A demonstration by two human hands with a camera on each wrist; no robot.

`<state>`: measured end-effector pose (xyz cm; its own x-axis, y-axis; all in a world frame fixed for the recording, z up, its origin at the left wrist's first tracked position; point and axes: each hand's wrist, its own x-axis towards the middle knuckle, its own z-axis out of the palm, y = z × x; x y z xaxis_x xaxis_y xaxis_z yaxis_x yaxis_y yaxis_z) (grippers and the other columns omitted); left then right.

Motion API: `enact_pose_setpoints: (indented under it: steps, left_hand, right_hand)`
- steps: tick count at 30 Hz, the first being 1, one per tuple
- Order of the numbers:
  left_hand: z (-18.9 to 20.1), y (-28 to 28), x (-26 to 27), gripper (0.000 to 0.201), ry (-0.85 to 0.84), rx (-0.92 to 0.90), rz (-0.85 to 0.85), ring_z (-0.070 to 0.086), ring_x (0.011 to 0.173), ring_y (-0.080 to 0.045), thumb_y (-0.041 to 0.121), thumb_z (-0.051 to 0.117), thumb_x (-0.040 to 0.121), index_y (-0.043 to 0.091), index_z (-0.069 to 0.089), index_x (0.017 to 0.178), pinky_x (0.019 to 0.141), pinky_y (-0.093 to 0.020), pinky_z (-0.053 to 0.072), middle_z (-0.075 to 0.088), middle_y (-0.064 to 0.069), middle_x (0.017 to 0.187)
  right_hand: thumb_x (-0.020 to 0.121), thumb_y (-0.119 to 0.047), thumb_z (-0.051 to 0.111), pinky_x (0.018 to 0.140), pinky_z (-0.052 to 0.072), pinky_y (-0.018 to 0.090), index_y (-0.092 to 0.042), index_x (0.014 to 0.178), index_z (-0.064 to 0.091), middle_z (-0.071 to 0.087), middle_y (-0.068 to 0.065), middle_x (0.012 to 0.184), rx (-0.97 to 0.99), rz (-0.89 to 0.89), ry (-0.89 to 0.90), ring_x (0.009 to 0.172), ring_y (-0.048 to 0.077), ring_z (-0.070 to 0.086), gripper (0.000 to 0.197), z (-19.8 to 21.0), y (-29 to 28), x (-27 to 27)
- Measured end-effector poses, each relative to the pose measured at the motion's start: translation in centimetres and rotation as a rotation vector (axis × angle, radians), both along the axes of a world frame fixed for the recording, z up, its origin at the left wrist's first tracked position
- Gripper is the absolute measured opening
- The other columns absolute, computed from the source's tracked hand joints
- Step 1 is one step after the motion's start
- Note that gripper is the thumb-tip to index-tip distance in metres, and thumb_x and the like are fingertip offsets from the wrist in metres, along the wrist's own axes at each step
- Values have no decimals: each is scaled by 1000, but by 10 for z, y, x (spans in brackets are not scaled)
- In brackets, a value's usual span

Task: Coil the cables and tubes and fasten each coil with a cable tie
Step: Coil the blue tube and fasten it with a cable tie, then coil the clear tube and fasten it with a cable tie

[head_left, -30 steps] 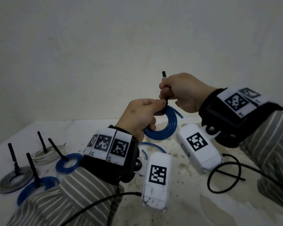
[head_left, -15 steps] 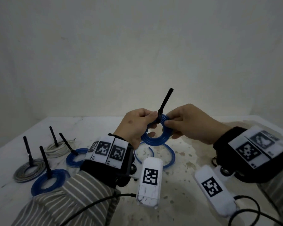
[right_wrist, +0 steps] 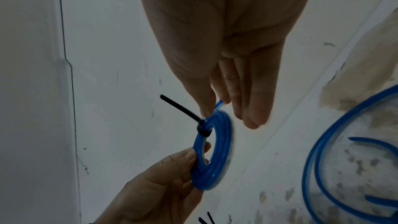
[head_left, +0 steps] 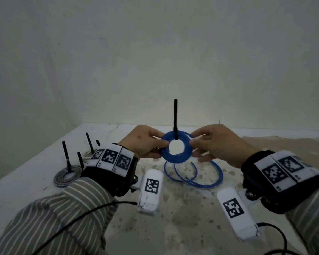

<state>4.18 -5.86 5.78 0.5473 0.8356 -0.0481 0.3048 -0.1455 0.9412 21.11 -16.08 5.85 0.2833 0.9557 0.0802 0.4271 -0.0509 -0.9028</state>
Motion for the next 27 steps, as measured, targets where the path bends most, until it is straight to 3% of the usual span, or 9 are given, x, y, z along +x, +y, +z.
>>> enact_pose_setpoints:
  steps: [2,5,10,14,18,22,24,26,27]
  left_hand:
    - [-9,17,-7,19,-76,-64,167,65,62,-17,4,66,83,6,65,101,61,-25,58,67,-13,77]
    - [-25,51,-19,26,-154,-73,414,64,65,-26,1,69,79,5,58,103,56,-31,58,64,-19,76]
    - [-55,99,-37,17,-9,-55,589,60,70,-25,-2,65,81,1,60,97,77,-39,56,61,-17,85]
    - [-77,131,-46,29,452,65,493,61,100,-21,29,49,94,14,58,117,88,-28,49,64,-4,113]
    - [-69,130,-34,35,644,190,469,51,62,-22,21,68,82,3,49,58,47,-26,36,51,-8,61]
    - [-58,126,-13,43,763,313,374,46,56,-18,21,63,84,11,35,53,48,-23,30,42,-2,59]
    - [-50,114,-3,34,784,396,292,59,90,-25,26,62,86,18,41,61,69,-24,38,49,1,77]
    - [-43,98,9,18,705,403,147,48,122,-25,31,60,88,16,58,99,90,-29,38,56,-4,114]
    - [-40,87,16,35,650,400,53,45,126,-23,32,60,88,16,56,118,95,-30,36,51,-5,129]
  right_hand:
    - [84,-20,67,61,58,30,-10,102,60,68,16,88,-93,14,-63,75,23,69,22,-11,3,4]
    - [83,-27,67,70,52,27,-12,100,65,66,0,86,-239,83,-501,80,17,64,22,-27,2,12]
    - [85,-32,62,83,41,18,-22,113,63,58,-7,117,-454,283,-900,96,8,53,30,-51,-6,24]
    - [82,-30,64,87,44,19,-25,107,64,58,-11,111,-479,370,-893,97,7,54,25,-59,-4,32]
    - [79,-26,67,82,46,19,-25,93,64,59,-13,99,-423,393,-911,89,6,55,14,-63,3,36]
    - [78,-22,67,61,39,14,-31,76,51,46,-18,77,-372,353,-933,68,0,45,19,-70,7,36]
    - [81,-22,64,57,34,12,-30,76,51,44,-18,73,-356,338,-951,64,-1,42,16,-72,7,36]
    - [84,-23,61,63,38,15,-33,75,49,45,-18,74,-327,324,-935,67,1,44,18,-70,6,37]
    - [85,-23,60,68,41,18,-35,74,48,48,-18,76,-294,306,-920,70,3,47,21,-67,6,38]
